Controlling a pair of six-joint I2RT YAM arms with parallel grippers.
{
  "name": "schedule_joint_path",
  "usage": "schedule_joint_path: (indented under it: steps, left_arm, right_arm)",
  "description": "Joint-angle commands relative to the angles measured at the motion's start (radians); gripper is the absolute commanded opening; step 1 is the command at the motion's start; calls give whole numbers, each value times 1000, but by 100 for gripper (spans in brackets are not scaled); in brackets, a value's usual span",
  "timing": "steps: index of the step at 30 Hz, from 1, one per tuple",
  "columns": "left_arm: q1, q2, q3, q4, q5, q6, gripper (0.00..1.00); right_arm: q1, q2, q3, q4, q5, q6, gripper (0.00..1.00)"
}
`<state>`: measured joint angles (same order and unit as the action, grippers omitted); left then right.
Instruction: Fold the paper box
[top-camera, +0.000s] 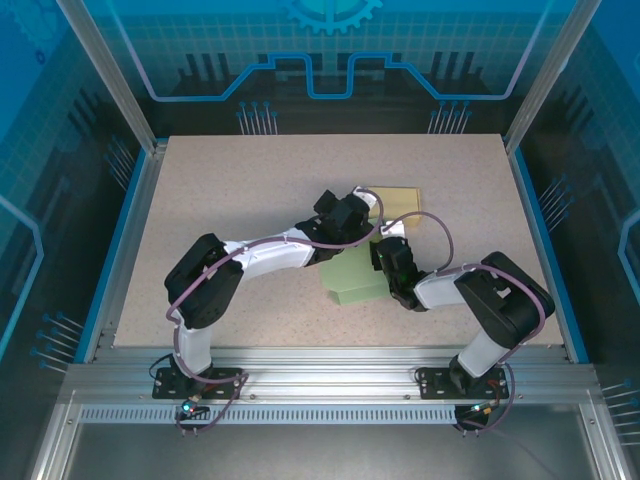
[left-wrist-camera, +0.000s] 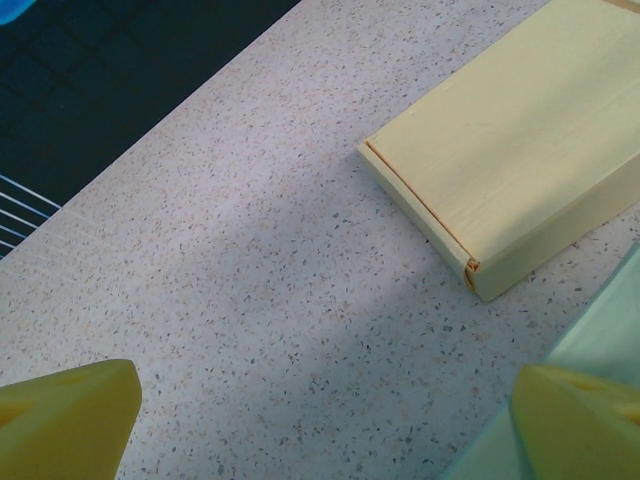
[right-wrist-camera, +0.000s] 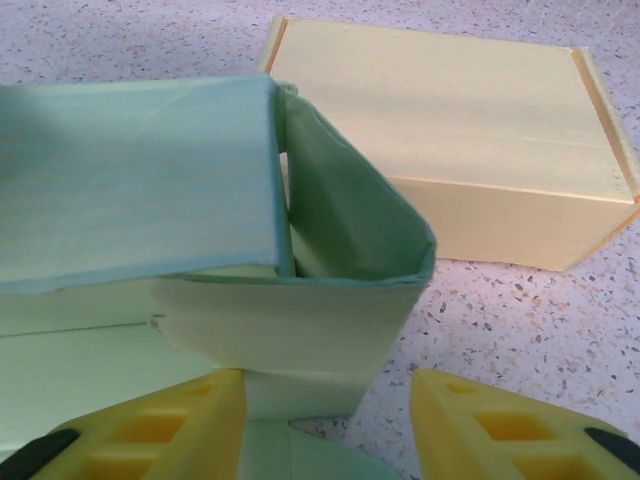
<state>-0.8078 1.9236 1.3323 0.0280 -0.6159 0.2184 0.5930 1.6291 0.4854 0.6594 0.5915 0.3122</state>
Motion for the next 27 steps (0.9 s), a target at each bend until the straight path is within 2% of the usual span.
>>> schedule_joint_path:
  steps: [1,5,8,13,18,27]
  left_arm:
    - [4,19,-5,-22,18,37,95]
    - [10,17,-3,-24,33,44,92]
    - [16,15,-3,-28,50,44,89]
    - [20,15,-4,-29,88,48,87]
    - [30,24,6,-36,130,45,84]
    - [72,-34,50,-77,228,3,81]
  right_arm:
    - [-14,-10,19,43,-5,-5,52]
    - [-34,-9,25,43,-1,-1,53]
    - [-57,-7,27,43,-8,23,62]
    - [-69,15,60,44,-35,8,68]
    - [-90,62,95,85,-140,-31,67]
    - [-93,51,91,53,-152,-1,66]
